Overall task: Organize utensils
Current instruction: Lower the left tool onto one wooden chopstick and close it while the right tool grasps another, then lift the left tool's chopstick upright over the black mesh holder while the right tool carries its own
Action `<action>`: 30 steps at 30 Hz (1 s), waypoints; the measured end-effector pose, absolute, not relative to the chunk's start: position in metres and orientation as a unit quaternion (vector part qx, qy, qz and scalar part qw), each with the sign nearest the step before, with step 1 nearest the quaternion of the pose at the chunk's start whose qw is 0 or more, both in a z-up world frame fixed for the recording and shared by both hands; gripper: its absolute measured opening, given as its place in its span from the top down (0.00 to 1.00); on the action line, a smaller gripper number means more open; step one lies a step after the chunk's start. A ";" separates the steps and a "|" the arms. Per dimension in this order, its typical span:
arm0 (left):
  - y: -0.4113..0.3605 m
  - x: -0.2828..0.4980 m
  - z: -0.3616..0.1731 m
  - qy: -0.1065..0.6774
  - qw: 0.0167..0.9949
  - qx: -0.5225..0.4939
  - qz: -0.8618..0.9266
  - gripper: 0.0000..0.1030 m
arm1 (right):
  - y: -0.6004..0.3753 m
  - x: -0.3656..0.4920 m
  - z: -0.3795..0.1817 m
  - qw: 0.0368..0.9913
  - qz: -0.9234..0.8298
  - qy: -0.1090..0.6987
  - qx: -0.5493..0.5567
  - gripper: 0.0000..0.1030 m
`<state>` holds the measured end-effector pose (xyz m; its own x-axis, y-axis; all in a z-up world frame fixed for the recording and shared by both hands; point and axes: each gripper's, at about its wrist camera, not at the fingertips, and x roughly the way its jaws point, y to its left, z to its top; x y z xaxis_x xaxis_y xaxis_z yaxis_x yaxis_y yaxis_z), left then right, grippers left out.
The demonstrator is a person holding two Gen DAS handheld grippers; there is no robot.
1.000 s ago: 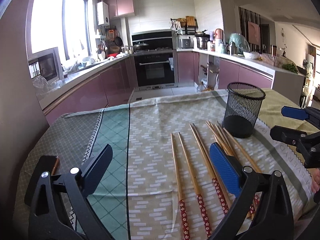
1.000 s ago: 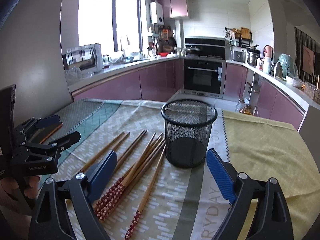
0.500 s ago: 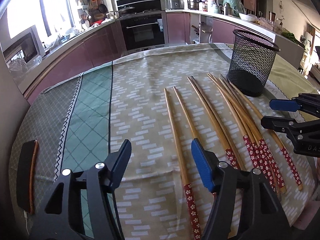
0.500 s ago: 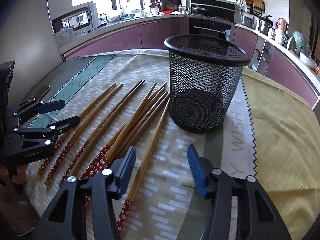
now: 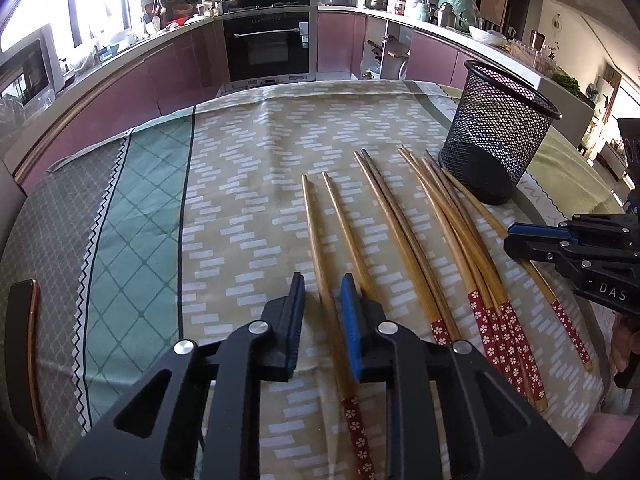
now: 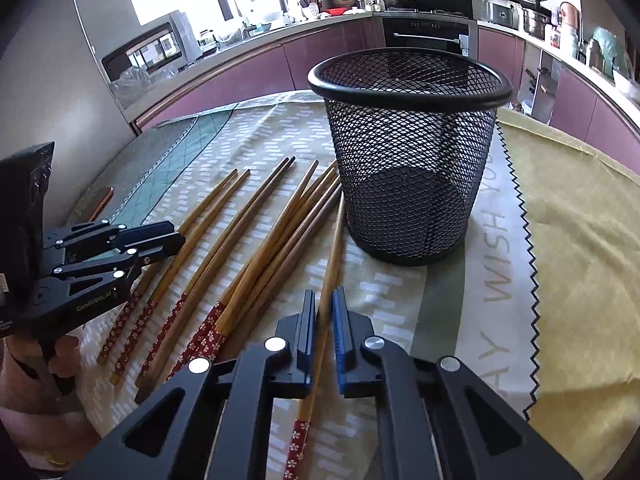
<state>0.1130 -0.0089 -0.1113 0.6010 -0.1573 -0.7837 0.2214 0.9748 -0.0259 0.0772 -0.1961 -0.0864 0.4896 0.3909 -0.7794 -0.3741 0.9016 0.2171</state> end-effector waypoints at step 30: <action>0.004 0.065 0.007 0.312 0.919 -0.065 -0.231 0.93 | -0.252 0.047 0.006 0.894 0.311 0.306 0.106 0.94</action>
<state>0.0652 0.0042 0.0069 0.6983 -0.4661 -0.5433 0.3846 0.8844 -0.2644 0.0469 -0.2515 0.0056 0.6194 0.6209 -0.4804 -0.4910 0.7839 0.3802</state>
